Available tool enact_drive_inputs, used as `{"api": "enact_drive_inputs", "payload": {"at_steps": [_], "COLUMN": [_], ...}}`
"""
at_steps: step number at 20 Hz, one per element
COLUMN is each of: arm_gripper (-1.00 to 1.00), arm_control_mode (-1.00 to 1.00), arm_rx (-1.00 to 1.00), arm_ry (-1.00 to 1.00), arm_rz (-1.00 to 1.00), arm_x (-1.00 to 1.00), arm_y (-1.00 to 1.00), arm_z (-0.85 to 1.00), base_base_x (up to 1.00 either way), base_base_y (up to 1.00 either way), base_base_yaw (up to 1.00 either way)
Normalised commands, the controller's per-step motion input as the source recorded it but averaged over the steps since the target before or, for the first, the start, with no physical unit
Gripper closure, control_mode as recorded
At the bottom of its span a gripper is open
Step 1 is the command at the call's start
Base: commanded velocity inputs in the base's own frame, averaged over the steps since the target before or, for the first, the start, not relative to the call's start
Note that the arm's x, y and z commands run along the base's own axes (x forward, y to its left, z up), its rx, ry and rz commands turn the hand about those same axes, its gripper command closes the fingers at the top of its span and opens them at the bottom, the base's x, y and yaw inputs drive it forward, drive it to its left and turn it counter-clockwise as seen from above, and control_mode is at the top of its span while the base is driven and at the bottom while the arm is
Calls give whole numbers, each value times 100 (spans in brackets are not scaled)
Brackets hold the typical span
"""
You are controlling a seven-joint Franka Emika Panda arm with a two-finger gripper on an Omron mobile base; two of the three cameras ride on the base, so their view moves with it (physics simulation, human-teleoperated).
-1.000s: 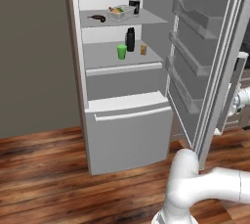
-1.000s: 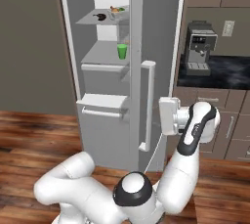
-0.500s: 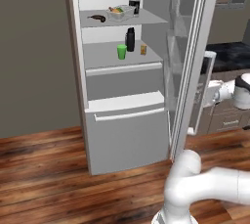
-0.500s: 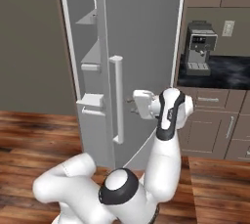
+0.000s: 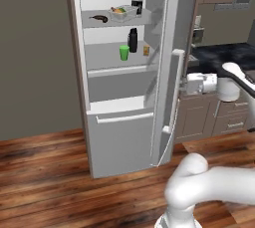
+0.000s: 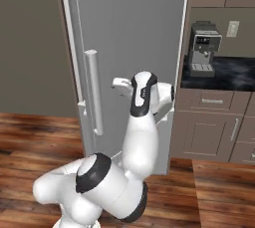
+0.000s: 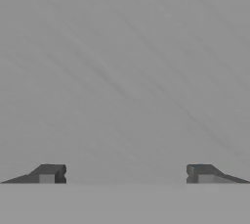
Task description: Place the tupperware on the top shelf of the fridge. Make space for the tupperware among the existing items by rearranging them on the shelves if needed. Close the fridge door when finished.
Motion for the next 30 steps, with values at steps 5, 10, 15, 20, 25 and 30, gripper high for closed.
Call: {"api": "enact_drive_inputs", "payload": {"at_steps": [5, 10, 15, 20, 25, 30], "arm_gripper": [-100, -100, -100, -100, -100, -100], "arm_control_mode": [-100, -100, -100, -100, -100, -100], "arm_rx": [-5, -3, -2, 0, 0, -1], "arm_ry": [-16, -7, 0, 4, 9, 9], "arm_rz": [-33, -32, -24, -15, -12, -15], "arm_x": [45, 42, 44, 61, 72, 63], "arm_y": [43, 33, 29, 23, 15, 15], "arm_z": [52, 57, 39, 12, 0, 0], "base_base_x": [0, 0, 0, 0, 0, 0], "base_base_y": [0, 0, 0, 0, 0, 0], "base_base_yaw": [0, 0, 0, 0, 0, 0]}}
